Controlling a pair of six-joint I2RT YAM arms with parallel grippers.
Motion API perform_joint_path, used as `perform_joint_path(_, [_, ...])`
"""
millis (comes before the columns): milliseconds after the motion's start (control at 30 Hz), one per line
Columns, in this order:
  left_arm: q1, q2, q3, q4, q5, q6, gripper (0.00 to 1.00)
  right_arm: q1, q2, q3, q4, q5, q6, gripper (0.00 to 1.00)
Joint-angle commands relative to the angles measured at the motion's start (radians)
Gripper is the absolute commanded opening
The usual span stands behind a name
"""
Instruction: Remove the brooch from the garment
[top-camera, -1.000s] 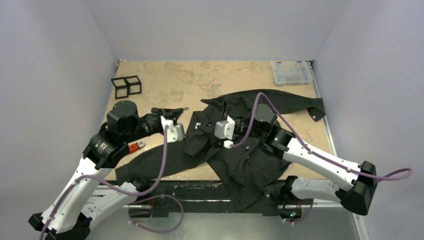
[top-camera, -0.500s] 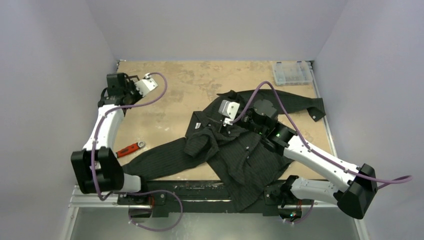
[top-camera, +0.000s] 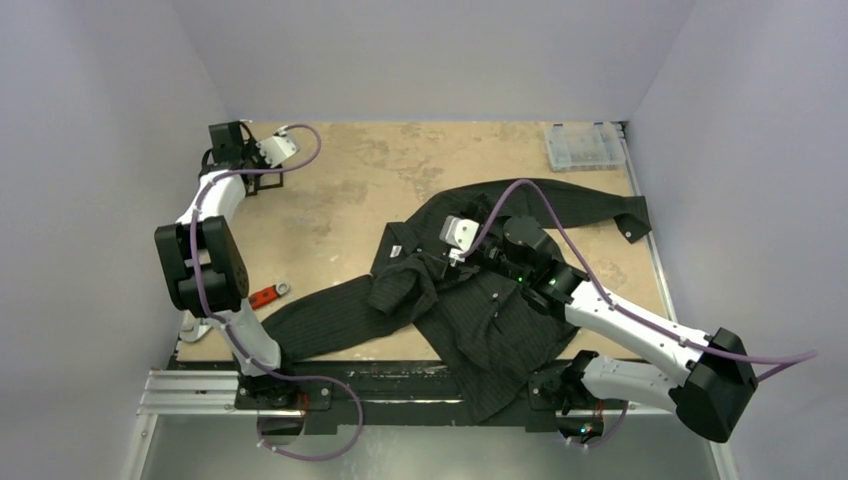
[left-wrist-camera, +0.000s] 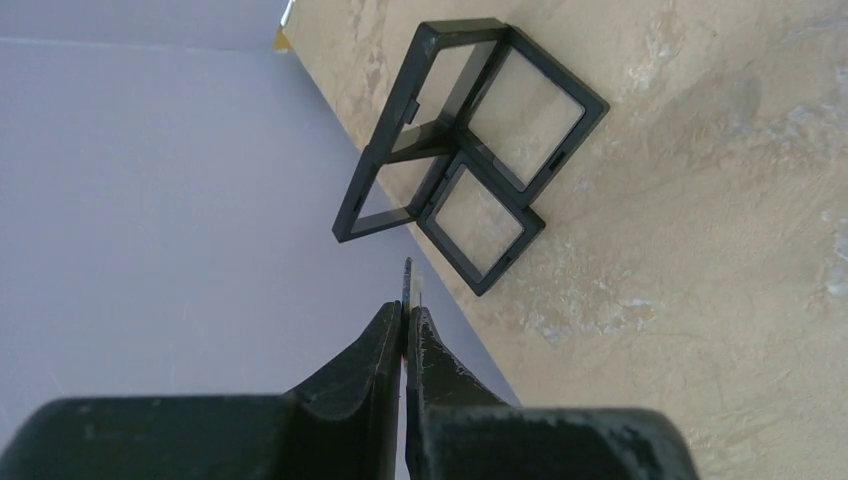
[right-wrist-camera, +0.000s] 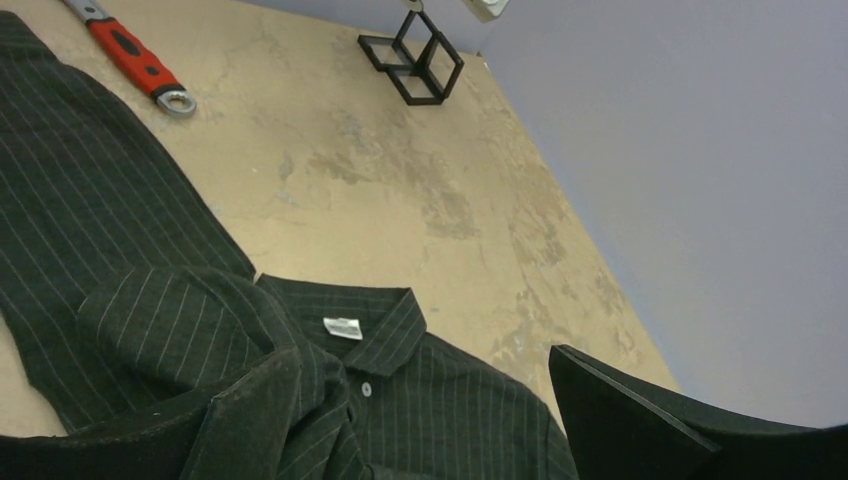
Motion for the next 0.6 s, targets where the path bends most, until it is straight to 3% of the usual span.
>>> perform_joint_path(0, [-0.001, 0.041, 0.049, 0.033, -0.096, 0.013, 0.00, -0.006, -0.044, -0.039, 0.087, 0.018, 0.030, 0.98])
perform_joint_path(567, [-0.033, 0.225, 0.071, 0.174, -0.264, 0.115, 0.00, -0.022, -0.032, -0.103, 0.153, -0.037, 0.022, 0.98])
